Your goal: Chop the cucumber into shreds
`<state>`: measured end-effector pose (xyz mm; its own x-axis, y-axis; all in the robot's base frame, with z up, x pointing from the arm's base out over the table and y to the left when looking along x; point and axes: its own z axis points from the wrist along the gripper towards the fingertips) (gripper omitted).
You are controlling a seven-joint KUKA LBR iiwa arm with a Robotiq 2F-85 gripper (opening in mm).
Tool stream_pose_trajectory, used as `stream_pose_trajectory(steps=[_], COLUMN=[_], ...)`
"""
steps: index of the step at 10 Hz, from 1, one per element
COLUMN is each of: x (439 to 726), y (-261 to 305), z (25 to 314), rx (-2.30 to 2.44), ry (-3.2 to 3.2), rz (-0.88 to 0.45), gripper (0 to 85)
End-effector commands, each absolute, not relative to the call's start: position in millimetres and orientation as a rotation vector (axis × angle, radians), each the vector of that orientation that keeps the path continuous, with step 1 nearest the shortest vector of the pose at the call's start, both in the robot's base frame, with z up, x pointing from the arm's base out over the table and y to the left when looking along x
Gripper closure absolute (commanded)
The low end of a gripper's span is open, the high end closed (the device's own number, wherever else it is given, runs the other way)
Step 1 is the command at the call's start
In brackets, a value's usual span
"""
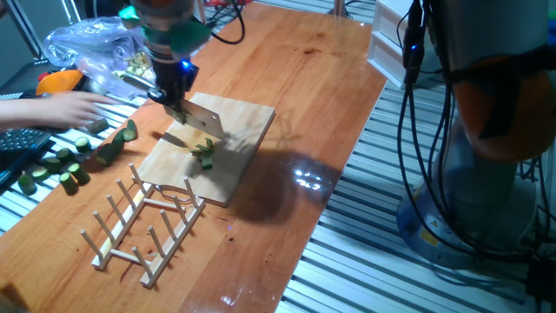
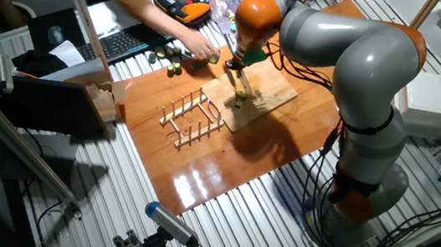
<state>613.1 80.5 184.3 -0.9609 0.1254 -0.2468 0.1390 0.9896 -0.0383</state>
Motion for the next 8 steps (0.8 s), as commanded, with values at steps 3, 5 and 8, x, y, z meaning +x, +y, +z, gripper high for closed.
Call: stream_pose_trajectory(steps=[3, 5, 8], x=[614.0, 614.8, 617.7], y=[81.8, 81.1, 84.7], z=[184.0, 183.6, 181.9], rx=[0.171, 0.166, 0.011], ry=[2.867, 2.871, 2.969], rz=[-0.076, -0.066, 0.063], gripper=[85.0, 85.0, 85.0])
